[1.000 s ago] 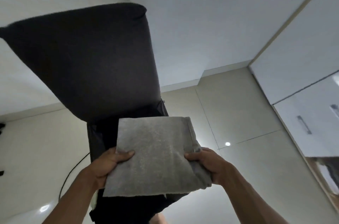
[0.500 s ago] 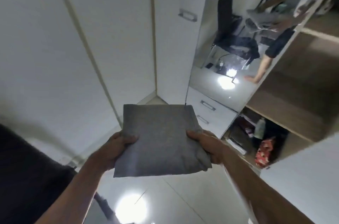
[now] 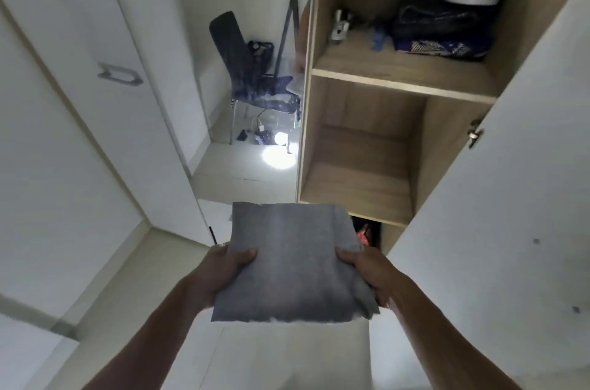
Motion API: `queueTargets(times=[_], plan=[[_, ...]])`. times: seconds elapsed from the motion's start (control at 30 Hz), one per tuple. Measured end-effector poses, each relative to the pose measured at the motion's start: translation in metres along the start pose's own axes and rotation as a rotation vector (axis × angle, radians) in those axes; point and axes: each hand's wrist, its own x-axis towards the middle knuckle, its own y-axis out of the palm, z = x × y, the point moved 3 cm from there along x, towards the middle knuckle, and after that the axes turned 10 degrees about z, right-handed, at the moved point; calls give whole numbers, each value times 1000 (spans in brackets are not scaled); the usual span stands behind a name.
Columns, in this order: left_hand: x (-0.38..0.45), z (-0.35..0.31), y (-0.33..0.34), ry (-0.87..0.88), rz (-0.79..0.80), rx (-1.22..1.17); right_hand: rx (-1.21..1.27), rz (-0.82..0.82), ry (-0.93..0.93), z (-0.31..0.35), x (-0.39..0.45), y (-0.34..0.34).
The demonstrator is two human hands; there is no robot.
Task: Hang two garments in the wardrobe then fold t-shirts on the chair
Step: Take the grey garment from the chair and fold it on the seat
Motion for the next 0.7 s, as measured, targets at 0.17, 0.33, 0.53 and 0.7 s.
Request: queueTargets(times=[0.17, 0.33, 0.53, 0.7], plan=[[85, -17, 39, -107, 87, 73, 39, -101, 71, 2, 23, -61], [195, -40, 78, -104, 147, 131, 60, -244, 34, 25, 74, -129], [307, -73, 109, 94, 108, 235, 80, -349, -4, 49, 163, -200], [434, -89, 136, 202, 102, 195, 78, -348, -109, 85, 269, -270]])
